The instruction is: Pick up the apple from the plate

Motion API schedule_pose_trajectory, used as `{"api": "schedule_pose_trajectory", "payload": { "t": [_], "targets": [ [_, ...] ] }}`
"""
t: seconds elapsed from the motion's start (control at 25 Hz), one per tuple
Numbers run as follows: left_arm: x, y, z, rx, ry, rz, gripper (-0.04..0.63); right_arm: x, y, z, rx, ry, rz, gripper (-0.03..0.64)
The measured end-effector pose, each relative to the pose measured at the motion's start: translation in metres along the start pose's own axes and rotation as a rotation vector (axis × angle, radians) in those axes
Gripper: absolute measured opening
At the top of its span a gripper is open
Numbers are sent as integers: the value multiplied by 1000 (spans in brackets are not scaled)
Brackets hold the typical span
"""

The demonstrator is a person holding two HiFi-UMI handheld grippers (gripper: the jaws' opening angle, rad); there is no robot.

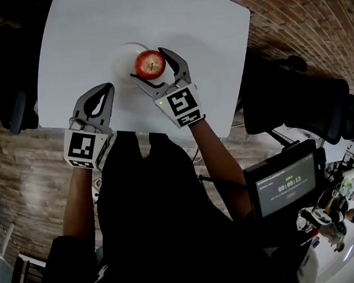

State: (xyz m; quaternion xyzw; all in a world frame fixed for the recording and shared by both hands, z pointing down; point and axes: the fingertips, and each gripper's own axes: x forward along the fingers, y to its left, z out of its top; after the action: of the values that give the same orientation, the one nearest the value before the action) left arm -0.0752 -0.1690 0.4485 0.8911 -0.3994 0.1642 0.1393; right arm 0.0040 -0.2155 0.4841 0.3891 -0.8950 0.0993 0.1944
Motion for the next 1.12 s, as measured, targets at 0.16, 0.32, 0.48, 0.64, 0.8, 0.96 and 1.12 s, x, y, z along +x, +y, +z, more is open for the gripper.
{"api": "schedule_pose_trajectory", "payload": {
  "t": [0.16, 0.32, 0.48, 0.64, 0.8, 0.96, 1.12],
  "targets": [
    [-1, -4, 8, 12, -7, 3, 6, -15, 1, 9, -3, -19, -7, 403],
    [-2, -9, 15, 25, -22, 6, 6, -28, 2, 15, -10, -30, -15, 403],
    [-6, -13, 21, 32, -35, 12, 6, -44, 5, 23, -10, -42, -30, 403],
    [-7, -18, 28, 43, -49, 16, 6, -56, 2, 26, -3, -48, -43, 403],
    [-12, -24, 35, 51, -63, 20, 6, -68, 4, 33, -6, -63, -46, 403],
    [-20, -25, 41, 61, -75, 30, 6, -77, 8, 41, -9, -82, -60, 403],
    [-25, -27, 47, 73, -87, 39, 6, -85, 9, 44, -14, -88, -69, 403]
  ]
}}
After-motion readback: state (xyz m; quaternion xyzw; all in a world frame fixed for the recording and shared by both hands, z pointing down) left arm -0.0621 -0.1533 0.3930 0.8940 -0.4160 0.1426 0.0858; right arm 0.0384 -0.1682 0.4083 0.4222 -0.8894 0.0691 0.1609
